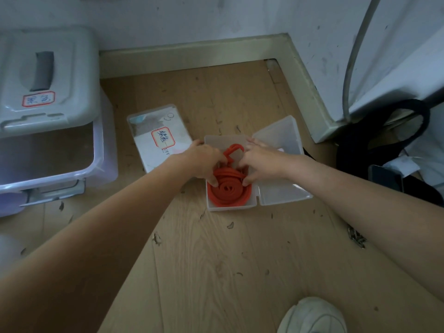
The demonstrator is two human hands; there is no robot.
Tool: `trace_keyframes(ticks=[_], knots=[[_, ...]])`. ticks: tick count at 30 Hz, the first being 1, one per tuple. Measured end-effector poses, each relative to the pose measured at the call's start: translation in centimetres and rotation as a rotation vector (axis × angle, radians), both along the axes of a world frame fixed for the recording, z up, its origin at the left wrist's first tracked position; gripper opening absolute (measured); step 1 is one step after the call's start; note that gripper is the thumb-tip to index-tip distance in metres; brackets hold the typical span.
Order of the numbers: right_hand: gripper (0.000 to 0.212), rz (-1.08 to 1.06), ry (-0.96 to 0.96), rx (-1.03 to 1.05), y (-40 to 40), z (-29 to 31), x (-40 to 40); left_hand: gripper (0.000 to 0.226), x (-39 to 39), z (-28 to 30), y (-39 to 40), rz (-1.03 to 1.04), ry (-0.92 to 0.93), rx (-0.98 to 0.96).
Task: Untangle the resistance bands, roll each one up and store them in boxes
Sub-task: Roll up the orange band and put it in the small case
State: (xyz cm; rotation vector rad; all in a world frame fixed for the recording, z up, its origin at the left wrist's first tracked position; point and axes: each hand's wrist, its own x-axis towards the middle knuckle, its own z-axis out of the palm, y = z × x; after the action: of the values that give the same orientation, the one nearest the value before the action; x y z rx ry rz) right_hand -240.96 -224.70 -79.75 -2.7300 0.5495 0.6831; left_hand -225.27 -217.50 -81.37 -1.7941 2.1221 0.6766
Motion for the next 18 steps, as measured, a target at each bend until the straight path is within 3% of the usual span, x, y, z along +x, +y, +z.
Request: trace_keyframes(ticks=[4, 7, 9, 14, 18], knots=[[0.022, -0.090, -0.101, 0.055, 0.1, -0.1, 0.4, 0.062, -0.3, 0.2, 0.1, 0.042, 0.050, 0.027], [0.023, -0.085, -0.093, 0.055, 0.2, 0.0, 0.3, 0.032, 0.1, 0.5, 0.0, 0.059, 0.133, 0.082], [0.023, -0.058, -0.050, 0.054, 0.4, 0.0, 0.3, 0.024, 0.1, 0.4, 0.0, 0.046, 0.112, 0.093], [0.043, -0.064, -0.008, -0.027, 1.4, -0.8, 0.5, 0.032, -0.7, -0.2, 0.2, 0.042, 0.014, 0.000], [0.046, -0.079, -0.013, -0.086, 1.7, -1.1, 0.8, 0.040, -0.4, 0.1, -0.4, 0.005, -0.006, 0.114]])
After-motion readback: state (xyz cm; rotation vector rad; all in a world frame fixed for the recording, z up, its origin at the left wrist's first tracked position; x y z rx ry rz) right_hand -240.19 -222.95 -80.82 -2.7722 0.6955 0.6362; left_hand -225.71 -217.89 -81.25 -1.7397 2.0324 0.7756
